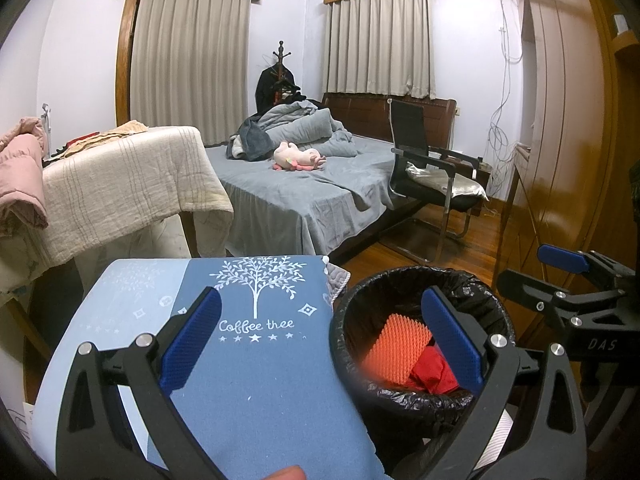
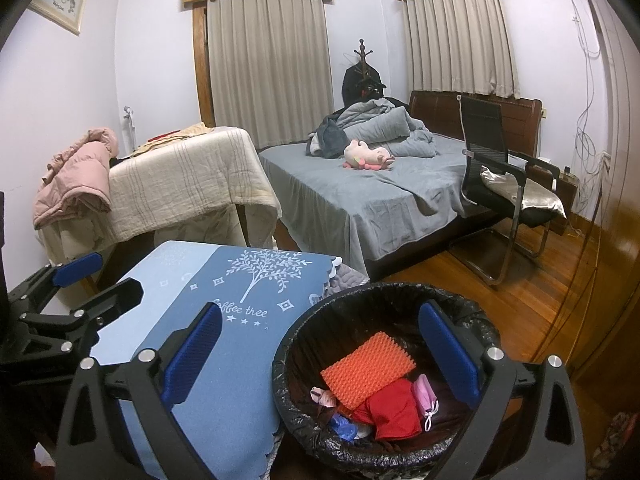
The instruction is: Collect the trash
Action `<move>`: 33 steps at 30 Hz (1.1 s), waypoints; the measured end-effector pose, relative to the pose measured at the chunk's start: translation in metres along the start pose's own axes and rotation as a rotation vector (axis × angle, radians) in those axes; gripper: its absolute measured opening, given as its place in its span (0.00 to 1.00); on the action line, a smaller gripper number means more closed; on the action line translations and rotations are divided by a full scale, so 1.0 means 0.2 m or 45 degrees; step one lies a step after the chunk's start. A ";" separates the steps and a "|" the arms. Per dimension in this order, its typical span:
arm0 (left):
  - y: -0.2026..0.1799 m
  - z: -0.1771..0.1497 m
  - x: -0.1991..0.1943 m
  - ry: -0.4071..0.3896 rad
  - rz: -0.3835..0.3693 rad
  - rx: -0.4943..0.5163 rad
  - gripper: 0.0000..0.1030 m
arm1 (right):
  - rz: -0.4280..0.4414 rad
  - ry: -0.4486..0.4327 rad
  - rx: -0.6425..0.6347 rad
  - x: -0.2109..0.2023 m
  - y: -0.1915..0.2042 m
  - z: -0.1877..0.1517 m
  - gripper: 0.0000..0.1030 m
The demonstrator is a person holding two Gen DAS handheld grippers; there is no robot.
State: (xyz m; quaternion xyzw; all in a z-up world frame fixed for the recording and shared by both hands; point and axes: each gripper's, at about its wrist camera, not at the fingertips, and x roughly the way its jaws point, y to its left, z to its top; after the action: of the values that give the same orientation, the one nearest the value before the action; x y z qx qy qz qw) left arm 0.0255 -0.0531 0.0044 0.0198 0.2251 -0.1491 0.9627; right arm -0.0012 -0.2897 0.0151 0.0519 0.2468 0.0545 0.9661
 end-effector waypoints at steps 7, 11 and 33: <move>0.00 0.00 0.00 0.001 0.001 0.000 0.95 | 0.000 0.000 0.000 0.00 0.00 0.00 0.94; 0.00 0.00 0.00 0.003 0.000 0.001 0.95 | 0.001 0.001 0.001 0.00 0.00 0.00 0.94; 0.00 0.01 -0.01 0.008 -0.002 -0.001 0.95 | 0.001 0.003 0.001 0.00 -0.01 0.01 0.94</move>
State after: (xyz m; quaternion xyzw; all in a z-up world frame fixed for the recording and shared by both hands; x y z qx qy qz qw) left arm 0.0251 -0.0533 0.0063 0.0198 0.2282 -0.1498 0.9618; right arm -0.0001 -0.2911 0.0171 0.0523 0.2480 0.0548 0.9658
